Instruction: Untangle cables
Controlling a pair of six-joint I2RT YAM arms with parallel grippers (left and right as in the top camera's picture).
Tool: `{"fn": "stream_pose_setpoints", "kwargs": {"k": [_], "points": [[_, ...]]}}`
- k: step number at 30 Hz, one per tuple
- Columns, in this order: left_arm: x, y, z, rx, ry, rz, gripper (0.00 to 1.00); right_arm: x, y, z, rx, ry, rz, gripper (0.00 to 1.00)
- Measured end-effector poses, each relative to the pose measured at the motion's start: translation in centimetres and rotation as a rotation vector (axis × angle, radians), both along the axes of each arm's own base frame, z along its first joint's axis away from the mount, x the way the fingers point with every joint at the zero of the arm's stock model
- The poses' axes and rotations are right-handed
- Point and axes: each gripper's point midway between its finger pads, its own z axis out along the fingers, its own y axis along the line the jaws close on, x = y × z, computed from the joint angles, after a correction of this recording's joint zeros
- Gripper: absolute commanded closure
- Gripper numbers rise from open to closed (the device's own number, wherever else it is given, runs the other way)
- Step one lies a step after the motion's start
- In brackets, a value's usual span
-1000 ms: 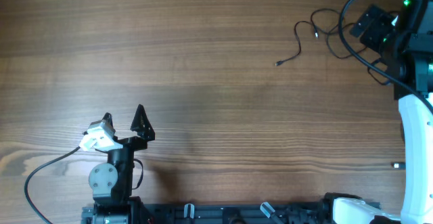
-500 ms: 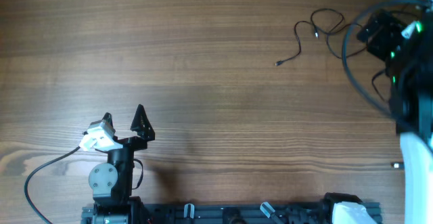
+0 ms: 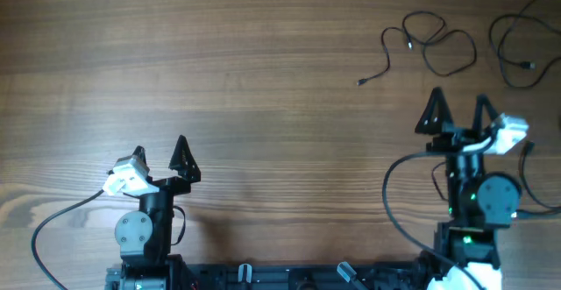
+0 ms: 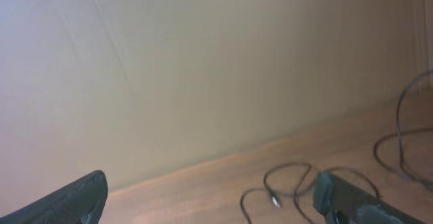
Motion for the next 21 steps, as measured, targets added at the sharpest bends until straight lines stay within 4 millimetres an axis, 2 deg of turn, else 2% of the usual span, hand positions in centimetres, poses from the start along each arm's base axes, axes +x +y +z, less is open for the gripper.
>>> {"fn": "stream_pose_setpoints", "kwargs": {"k": [6,11,13,17,21], "points": [[0.0,0.0,0.0,0.0,0.0,0.0,0.0,-2.2,1.2,-3.8,-0.004,0.008,0.036,0.0],[0.0,0.0,0.0,0.0,0.0,0.0,0.0,-3.1,2.7,-2.8,-0.075,-0.038,0.08,0.0],[0.0,0.0,0.0,0.0,0.0,0.0,0.0,-3.2,3.3,-3.8,-0.107,0.003,0.099,0.0],[0.0,0.0,0.0,0.0,0.0,0.0,0.0,-3.5,3.5,-7.2,-0.139,0.135,0.112,0.0],[0.0,0.0,0.0,0.0,0.0,0.0,0.0,-4.0,3.5,-8.0,-0.163,0.166,0.112,0.0]]}}
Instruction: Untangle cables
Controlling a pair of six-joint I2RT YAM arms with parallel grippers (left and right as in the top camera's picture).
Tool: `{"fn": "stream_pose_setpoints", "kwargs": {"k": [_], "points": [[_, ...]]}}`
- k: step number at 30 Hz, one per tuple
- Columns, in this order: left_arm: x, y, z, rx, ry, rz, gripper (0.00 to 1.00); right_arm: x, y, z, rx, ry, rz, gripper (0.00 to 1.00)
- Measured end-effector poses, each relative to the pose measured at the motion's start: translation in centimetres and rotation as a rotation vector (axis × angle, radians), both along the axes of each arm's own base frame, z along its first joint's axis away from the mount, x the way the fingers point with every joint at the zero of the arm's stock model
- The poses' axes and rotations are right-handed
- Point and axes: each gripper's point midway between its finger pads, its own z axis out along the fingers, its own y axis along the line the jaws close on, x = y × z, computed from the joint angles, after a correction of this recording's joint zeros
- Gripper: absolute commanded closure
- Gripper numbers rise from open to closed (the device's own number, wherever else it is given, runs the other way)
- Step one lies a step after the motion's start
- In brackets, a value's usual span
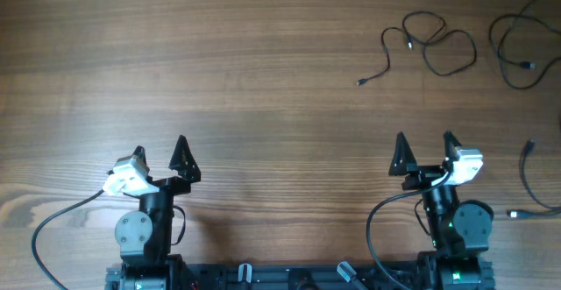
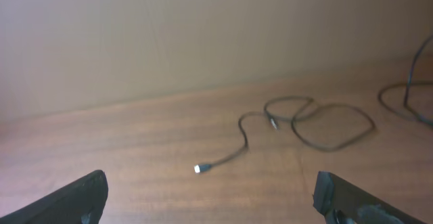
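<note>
A thin black cable [image 1: 427, 45] lies looped at the far right of the table, its plug end [image 1: 361, 81] pointing left; the right wrist view shows the same cable [image 2: 308, 119] and its plug [image 2: 199, 168] ahead of the fingers. A second black cable [image 1: 517, 53] curls at the right edge, a third [image 1: 529, 180] lies lower right. My right gripper [image 1: 424, 143] stands open near the front, well short of the cables, nothing between its fingers. My left gripper [image 1: 158, 145] is open at the front left, empty.
The wooden table [image 1: 219, 62] stretches bare across the left and middle. Both arm bases and their feed cables sit at the front edge [image 1: 289, 277]. A pale wall [image 2: 203, 34] rises behind the table in the right wrist view.
My right gripper has moved back toward the front edge and a little to the left, still open. The third cable at the lower right is now uncovered. The left arm has not moved.
</note>
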Motion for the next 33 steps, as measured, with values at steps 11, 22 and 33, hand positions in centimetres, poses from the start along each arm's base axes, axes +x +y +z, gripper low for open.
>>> {"fn": "stream_pose_setpoints", "kwargs": {"k": [11,22,33], "points": [[0.0,0.0,0.0,0.0,0.0,0.0,0.0,-0.4,0.0,0.6,-0.076,-0.035,0.001,0.0],[0.0,0.0,0.0,0.0,0.0,0.0,0.0,-0.3,0.0,0.2,-0.077,-0.016,0.002,0.0],[0.0,0.0,0.0,0.0,0.0,0.0,0.0,-0.3,0.0,0.2,-0.077,-0.016,0.001,0.0]]}}
